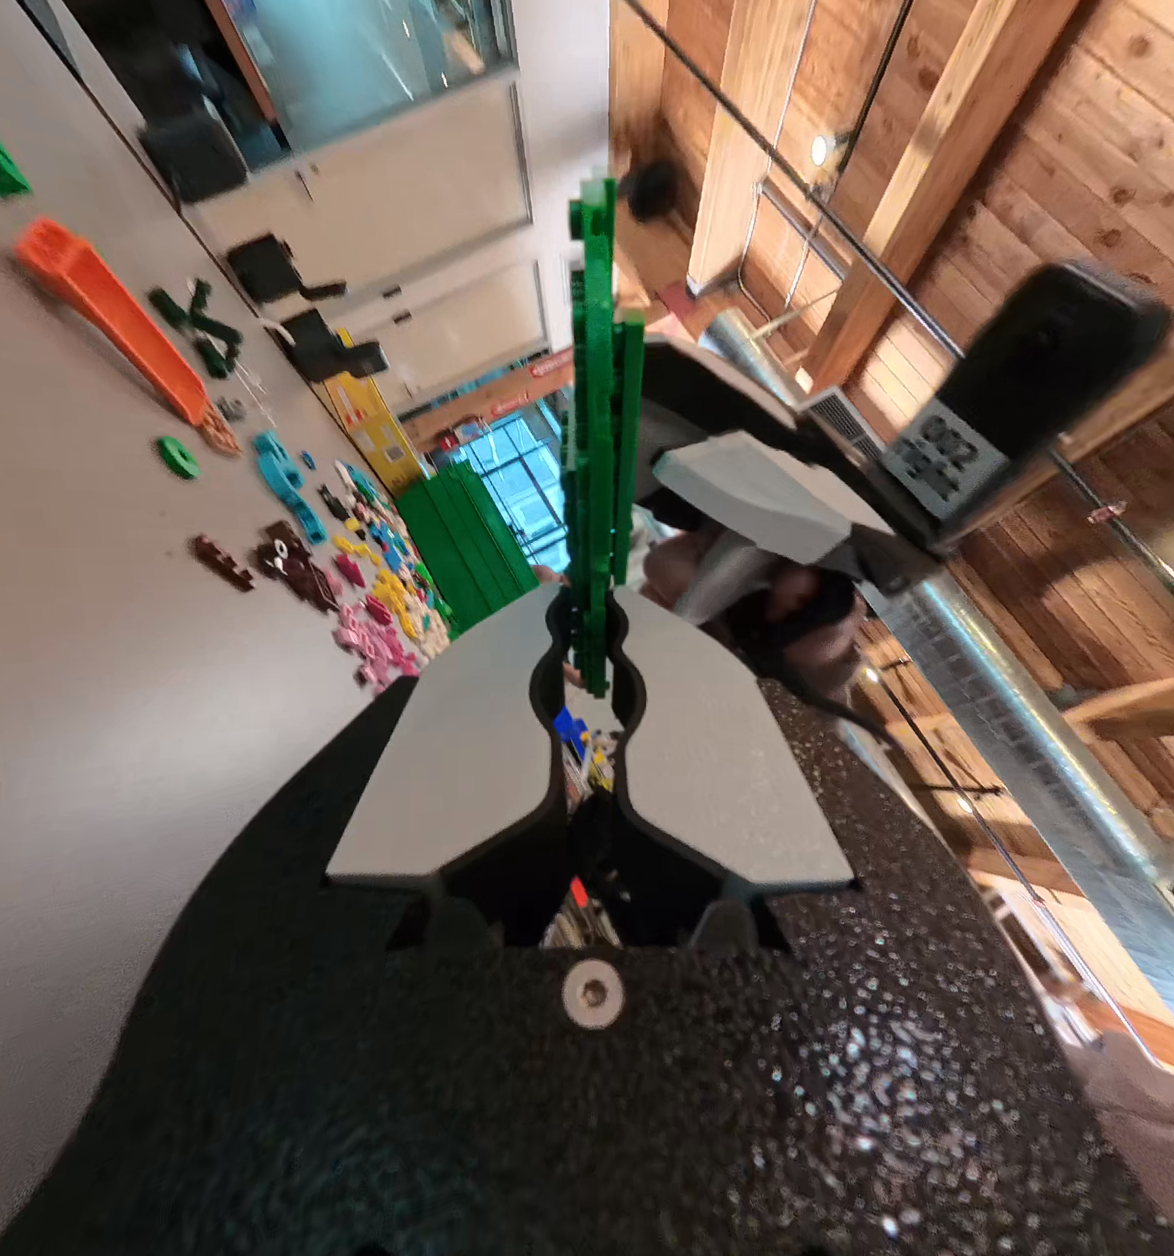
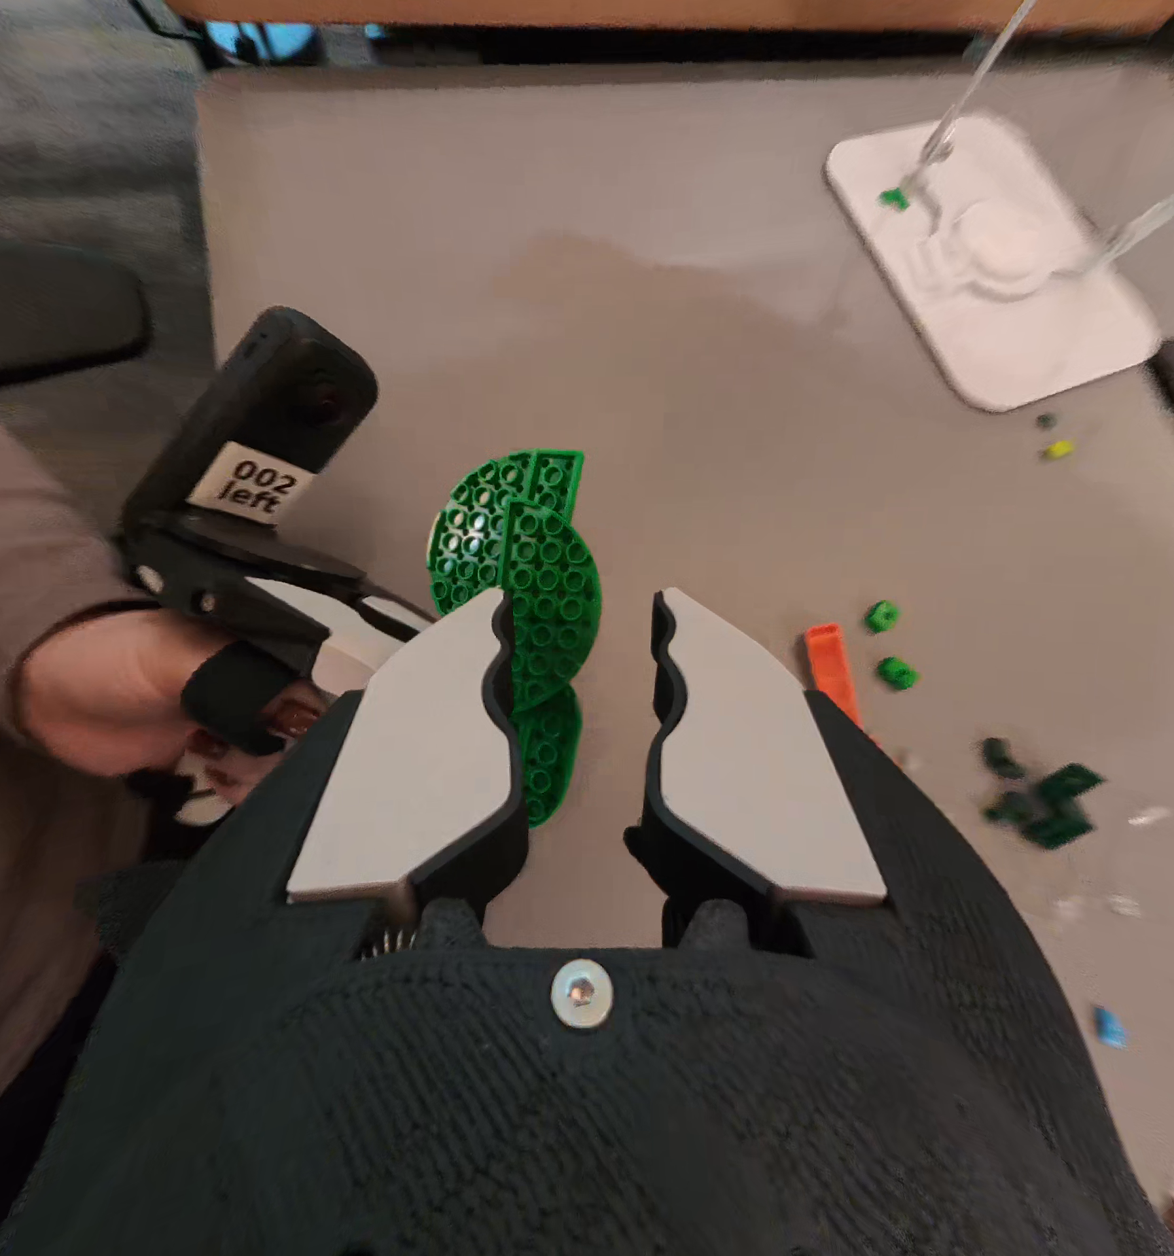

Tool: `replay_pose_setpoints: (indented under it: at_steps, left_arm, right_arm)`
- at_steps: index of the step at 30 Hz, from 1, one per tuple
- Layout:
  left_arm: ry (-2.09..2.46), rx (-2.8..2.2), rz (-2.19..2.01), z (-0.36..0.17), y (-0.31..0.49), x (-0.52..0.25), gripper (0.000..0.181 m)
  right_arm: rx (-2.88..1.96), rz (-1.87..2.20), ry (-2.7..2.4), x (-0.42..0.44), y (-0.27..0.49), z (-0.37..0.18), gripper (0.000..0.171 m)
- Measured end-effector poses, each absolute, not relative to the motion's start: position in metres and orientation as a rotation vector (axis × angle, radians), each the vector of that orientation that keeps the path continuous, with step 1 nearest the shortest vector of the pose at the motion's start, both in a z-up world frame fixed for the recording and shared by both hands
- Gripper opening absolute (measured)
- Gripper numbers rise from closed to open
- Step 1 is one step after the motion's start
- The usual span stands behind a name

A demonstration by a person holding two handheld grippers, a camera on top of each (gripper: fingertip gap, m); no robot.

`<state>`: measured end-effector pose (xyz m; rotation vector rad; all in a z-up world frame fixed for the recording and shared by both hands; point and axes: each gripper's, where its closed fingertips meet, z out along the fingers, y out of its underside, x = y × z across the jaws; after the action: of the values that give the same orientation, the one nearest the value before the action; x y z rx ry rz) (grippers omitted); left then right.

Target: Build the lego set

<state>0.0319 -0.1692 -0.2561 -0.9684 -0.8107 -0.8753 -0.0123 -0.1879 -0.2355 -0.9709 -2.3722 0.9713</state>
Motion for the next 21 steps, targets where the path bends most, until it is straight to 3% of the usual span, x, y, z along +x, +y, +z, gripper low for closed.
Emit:
replay_pose_setpoints:
  at_steps: [6, 7, 12, 21]
  left_arm:
    - [-0.717, -1.094, -1.013, -0.258, -0.157, 0.054, 0.008]
    - [-0.698, -1.132, -1.027, -0.259, -0.154, 0.058, 0.008]
    - [-0.496, -1.317, -1.096, -0.259, -0.148, 0.060, 0.008]
    - [-0.433, -1.382, -1.063, -0.261, -0.141, 0.035, 0.008]
  right_arm:
    - [-1.150, 1.229, -2.495, 0.002, -0.174, -0.237, 0.016]
    - [-1.177, 1.271, -2.476, 0.002, -0.170, -0.234, 0.007]
    - [-1.155, 1.570, -2.194, -0.007, -0.151, -0.208, 0.002]
    - [-1.166, 1.664, -1.833, -0.019, -0.127, -0.201, 0.002]
